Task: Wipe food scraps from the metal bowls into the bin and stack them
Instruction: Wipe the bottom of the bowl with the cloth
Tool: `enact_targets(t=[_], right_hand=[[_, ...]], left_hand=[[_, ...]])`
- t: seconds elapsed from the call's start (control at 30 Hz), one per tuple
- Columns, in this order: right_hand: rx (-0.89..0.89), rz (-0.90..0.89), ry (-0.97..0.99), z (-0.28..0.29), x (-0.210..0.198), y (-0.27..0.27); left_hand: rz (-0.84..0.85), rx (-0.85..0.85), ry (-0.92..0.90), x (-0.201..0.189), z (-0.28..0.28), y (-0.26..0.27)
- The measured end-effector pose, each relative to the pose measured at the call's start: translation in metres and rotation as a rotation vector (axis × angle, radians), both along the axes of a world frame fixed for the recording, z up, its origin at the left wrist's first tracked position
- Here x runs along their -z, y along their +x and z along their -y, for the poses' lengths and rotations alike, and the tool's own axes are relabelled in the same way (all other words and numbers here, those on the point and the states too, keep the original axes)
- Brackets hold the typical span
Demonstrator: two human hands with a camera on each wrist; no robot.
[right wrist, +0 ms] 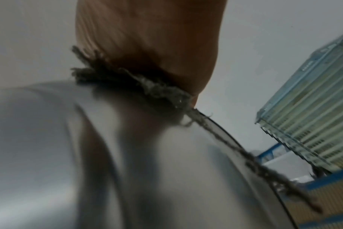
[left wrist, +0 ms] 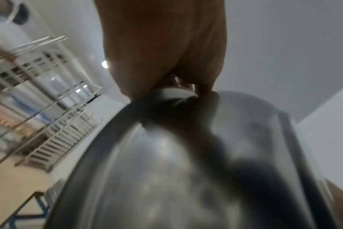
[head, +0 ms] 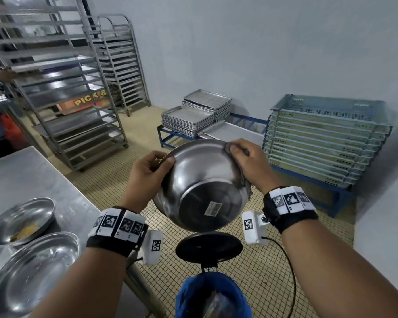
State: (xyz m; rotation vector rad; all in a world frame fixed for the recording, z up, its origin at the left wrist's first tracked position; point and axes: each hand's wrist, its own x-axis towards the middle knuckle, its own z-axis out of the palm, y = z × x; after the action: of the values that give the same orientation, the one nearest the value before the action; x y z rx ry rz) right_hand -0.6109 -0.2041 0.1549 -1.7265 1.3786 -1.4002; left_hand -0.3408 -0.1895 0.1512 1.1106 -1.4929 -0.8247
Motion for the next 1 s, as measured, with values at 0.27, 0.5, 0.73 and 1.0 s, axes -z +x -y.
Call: enact_targets(t=[0.27,0.5,0.73,1.0], right_hand=[[-0.051,-0.447,-0.212,-0.013,-0.024,0.029],[0.042,-0.112,-0.024,-0.01,0.006,0.009],[-0.036,-0.32,-0.156,-0.013,-0.015,0.03],[-0.034,-0.257,-0.117,-0.018,-0.012,0.032]], left_hand=[[0.182,0.105,-0.055,-0.021,0.008,-0.014],[-0.032,-0.005,-0.025,-0.012,0.004,-0.006],[-0.022,0.043,-0.031,-0.011,0.0,-0.014],[-0.049,0.042,-0.01,-0.006,-0.002,-0.014]])
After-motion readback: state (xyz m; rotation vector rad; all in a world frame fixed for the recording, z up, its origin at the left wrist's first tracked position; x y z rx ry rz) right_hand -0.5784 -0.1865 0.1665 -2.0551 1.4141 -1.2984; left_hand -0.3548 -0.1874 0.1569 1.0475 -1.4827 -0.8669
